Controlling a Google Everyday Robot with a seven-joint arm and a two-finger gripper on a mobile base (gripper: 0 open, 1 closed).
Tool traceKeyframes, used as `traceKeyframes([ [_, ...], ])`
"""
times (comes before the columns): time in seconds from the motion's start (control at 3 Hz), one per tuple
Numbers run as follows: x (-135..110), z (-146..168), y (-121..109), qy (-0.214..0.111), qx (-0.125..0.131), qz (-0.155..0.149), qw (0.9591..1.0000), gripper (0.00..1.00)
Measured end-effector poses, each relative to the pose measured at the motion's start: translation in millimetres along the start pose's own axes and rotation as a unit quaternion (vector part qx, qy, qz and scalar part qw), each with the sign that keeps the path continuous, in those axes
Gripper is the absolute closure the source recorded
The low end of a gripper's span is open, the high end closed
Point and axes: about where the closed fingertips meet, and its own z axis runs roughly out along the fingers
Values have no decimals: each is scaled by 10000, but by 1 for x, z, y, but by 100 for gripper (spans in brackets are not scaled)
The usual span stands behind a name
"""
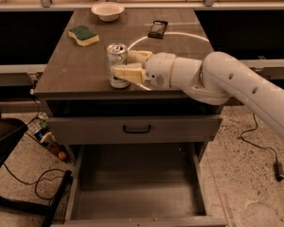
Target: Move 7up can near rxbar chocolate
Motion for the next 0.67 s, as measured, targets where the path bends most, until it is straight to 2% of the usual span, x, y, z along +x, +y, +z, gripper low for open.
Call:
traceKeyframes([
  [0.67, 1, 9, 4, -25, -70, 35, 10000, 100],
])
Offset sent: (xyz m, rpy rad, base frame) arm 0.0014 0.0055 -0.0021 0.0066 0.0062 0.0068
